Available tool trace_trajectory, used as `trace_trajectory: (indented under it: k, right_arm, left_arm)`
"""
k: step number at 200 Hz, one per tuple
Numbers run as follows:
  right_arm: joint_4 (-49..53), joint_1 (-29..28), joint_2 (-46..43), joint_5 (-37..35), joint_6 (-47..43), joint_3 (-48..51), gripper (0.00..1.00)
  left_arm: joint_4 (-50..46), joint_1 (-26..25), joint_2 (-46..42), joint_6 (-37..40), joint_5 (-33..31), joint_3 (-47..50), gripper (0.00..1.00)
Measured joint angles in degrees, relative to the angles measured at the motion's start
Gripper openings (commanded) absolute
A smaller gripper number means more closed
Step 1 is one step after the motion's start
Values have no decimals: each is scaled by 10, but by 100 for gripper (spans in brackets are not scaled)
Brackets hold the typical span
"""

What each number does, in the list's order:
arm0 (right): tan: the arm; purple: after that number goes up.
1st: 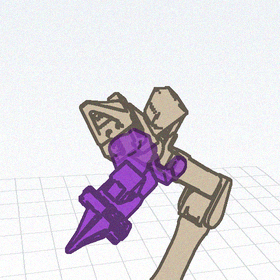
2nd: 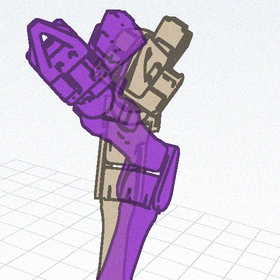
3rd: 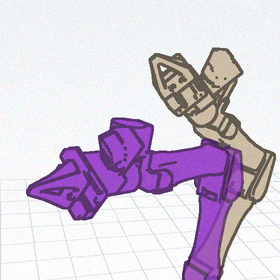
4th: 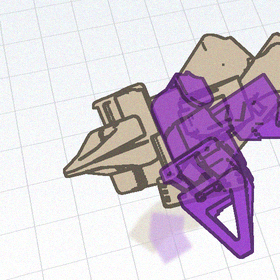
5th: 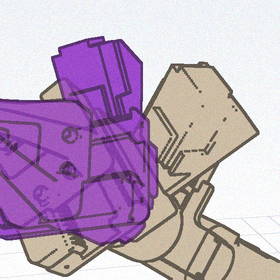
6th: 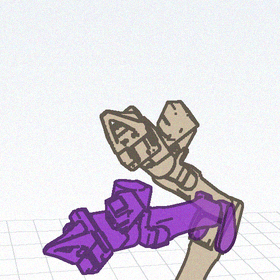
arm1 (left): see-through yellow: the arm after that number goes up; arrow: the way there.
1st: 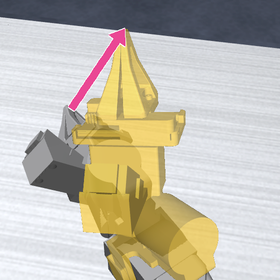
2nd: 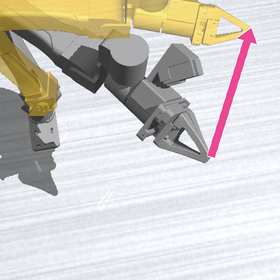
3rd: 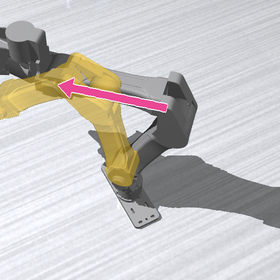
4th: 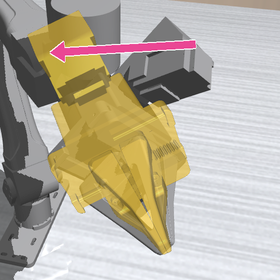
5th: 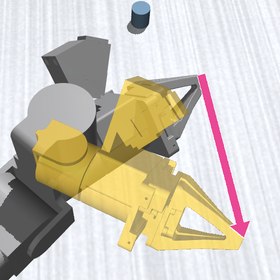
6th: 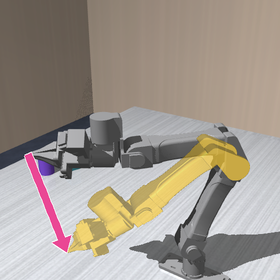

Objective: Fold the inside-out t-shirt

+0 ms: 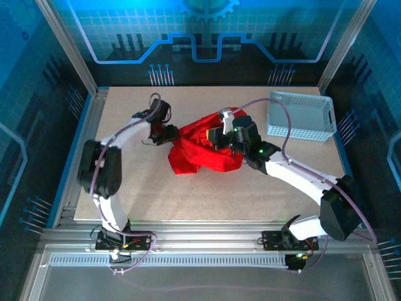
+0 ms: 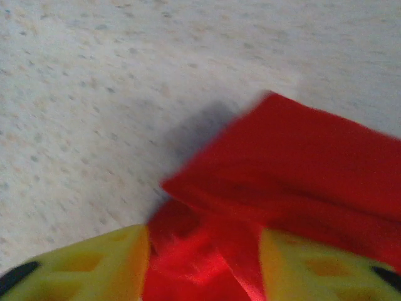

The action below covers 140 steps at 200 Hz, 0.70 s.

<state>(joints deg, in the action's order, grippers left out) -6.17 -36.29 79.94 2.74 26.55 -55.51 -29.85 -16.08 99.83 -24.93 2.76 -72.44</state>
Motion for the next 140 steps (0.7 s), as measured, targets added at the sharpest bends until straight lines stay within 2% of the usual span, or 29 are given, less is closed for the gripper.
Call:
trace_trajectory:
  k: [21,36,70,97,122,140]
  right_arm:
    - [0,-1,5,17,-12,0,0]
    - [0,-5,14,22,-23,0,0]
    - [2,-34,31,25,-50,0,0]
    - [4,-43,32,24,-59,0,0]
    - [20,-43,31,22,-66,1,0]
    - [33,-43,19,22,-73,1,0]
  left_arm:
    - [68,-43,-107,22,16,52,79]
    - [120,-70,-150,32,37,54,80]
    - [170,-73,-116,45,84,17,80]
    - [168,-89,-65,61,104,14,76]
    - [151,-97,-41,58,87,1,73]
    - [149,-94,-41,55,80,1,63]
